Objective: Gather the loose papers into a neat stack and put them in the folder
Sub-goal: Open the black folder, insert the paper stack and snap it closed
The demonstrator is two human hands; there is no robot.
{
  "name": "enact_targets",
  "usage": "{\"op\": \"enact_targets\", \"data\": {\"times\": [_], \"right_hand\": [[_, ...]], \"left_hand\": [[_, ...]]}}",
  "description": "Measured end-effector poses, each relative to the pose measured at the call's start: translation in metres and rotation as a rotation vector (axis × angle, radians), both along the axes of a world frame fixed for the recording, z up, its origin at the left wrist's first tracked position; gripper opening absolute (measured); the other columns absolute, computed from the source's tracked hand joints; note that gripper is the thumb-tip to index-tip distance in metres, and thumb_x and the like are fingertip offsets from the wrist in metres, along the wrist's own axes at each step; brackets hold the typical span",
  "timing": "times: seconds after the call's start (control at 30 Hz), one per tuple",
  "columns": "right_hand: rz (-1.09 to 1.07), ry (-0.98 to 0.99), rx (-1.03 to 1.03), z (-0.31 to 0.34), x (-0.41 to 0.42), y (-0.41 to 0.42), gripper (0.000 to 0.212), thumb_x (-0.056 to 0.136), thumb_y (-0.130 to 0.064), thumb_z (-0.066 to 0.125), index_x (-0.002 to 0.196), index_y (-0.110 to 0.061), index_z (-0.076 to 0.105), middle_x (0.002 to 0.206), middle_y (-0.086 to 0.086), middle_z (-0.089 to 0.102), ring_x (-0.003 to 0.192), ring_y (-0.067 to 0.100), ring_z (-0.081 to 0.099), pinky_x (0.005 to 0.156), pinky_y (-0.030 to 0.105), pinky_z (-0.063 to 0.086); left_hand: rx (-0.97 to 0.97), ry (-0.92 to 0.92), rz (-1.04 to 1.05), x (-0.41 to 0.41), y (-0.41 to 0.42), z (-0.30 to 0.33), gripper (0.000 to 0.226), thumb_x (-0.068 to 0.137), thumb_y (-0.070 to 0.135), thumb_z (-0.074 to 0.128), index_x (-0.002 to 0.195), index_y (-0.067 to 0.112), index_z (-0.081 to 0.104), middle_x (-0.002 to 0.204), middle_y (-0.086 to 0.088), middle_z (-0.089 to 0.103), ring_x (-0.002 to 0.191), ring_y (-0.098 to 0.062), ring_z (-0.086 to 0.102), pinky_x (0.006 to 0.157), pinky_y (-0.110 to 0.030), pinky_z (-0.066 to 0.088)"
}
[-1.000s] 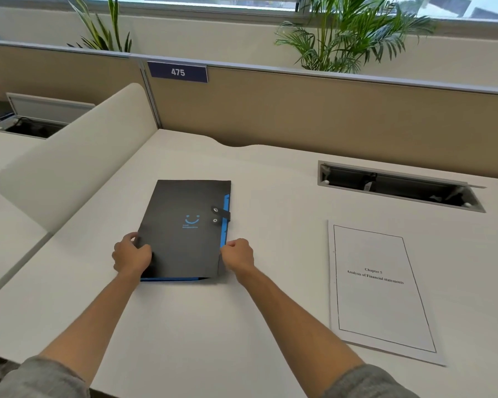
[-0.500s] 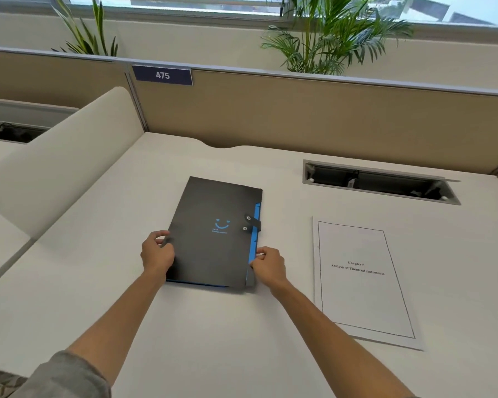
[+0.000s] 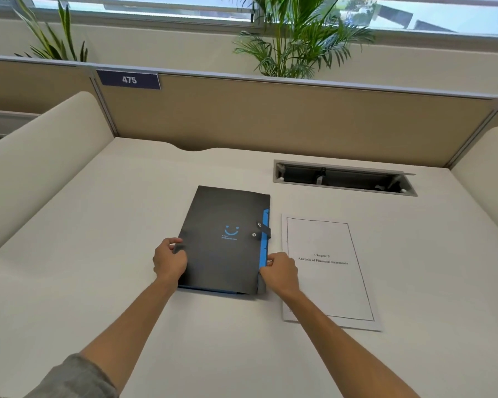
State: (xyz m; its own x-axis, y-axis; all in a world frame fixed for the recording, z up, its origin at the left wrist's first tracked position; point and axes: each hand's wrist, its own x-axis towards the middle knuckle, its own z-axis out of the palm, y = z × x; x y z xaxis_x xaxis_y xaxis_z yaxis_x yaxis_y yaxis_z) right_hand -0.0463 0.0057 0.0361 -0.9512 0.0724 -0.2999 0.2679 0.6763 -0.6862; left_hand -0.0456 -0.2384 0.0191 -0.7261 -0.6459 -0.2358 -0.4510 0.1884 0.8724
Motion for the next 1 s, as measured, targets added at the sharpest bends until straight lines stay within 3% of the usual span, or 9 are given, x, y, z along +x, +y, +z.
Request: {"op": "enact_targets", "data": {"times": [0.07,0.17,0.33,0.5,0.57,0.67,0.83,1.0], "right_hand": [[0.010,0.009,0.007,-0.001,0.002,0.009,0.017,0.078,-0.007,0.060,0.068,-0.010,0.048,0.064,0.005,0.049,0.058,0.018,0.045,0.055,0.027,0.035],[0.018,0.043,0.025,-0.002,0.004,0.020,0.029,0.082,-0.016,0.063,0.062,-0.014,0.043,0.058,-0.002,0.046,0.052,0.012,0.043,0.049,0.022,0.033],[0.074,0.060,0.108,0.002,0.003,0.032,0.023,0.082,-0.021,0.060,0.068,-0.010,0.047,0.059,-0.001,0.044,0.057,0.016,0.048,0.055,0.027,0.039],[0.120,0.075,0.080,0.002,0.002,0.039,0.019,0.080,-0.021,0.059,0.071,-0.005,0.055,0.062,0.003,0.051,0.058,0.018,0.049,0.060,0.034,0.048],[0.110,0.114,0.073,0.000,0.002,0.044,0.025,0.083,-0.025,0.060,0.096,-0.006,0.068,0.084,0.006,0.067,0.078,0.023,0.064,0.075,0.038,0.054],[0.072,0.142,0.084,0.002,0.003,0.058,0.040,0.085,-0.033,0.060,0.121,-0.016,0.065,0.113,-0.001,0.068,0.104,0.020,0.064,0.087,0.033,0.050],[-0.033,0.185,0.180,-0.003,0.001,0.098,0.045,0.088,-0.037,0.060,0.127,-0.015,0.062,0.124,0.004,0.062,0.111,0.022,0.060,0.092,0.036,0.050],[-0.102,0.173,0.278,-0.008,0.000,0.140,0.048,0.086,-0.036,0.060,0.127,-0.013,0.060,0.132,0.005,0.056,0.120,0.026,0.052,0.095,0.039,0.043]], "left_hand": [[-0.028,-0.006,-0.012,0.001,0.010,-0.001,0.036,0.084,-0.007,0.049,0.108,0.016,0.062,0.114,-0.011,0.060,0.101,-0.032,0.059,0.096,-0.052,0.048],[-0.071,-0.027,-0.028,0.002,0.024,0.000,0.035,0.083,-0.006,0.050,0.106,0.018,0.062,0.114,-0.010,0.060,0.105,-0.034,0.059,0.095,-0.054,0.048],[-0.213,-0.085,-0.028,0.004,0.039,-0.001,0.032,0.084,-0.001,0.052,0.105,0.019,0.064,0.116,-0.010,0.063,0.106,-0.032,0.056,0.086,-0.041,0.038],[-0.333,-0.170,-0.051,0.005,0.047,0.004,0.036,0.085,0.007,0.053,0.120,0.016,0.058,0.130,-0.014,0.051,0.121,-0.035,0.045,0.100,-0.048,0.034],[-0.410,-0.166,-0.093,0.009,0.055,0.006,0.042,0.083,0.011,0.057,0.125,0.016,0.055,0.137,-0.014,0.044,0.129,-0.034,0.038,0.105,-0.049,0.029],[-0.526,-0.108,-0.173,0.014,0.071,0.007,0.044,0.082,0.015,0.061,0.126,0.016,0.054,0.138,-0.011,0.042,0.132,-0.031,0.035,0.108,-0.048,0.024],[-0.604,0.051,-0.350,0.015,0.103,0.007,0.032,0.083,0.015,0.064,0.114,0.018,0.061,0.129,-0.004,0.052,0.128,-0.023,0.041,0.108,-0.046,0.025],[-0.533,0.095,-0.421,0.011,0.133,0.004,0.020,0.086,0.017,0.064,0.106,0.020,0.065,0.121,-0.001,0.058,0.120,-0.019,0.047,0.105,-0.039,0.027]]}}
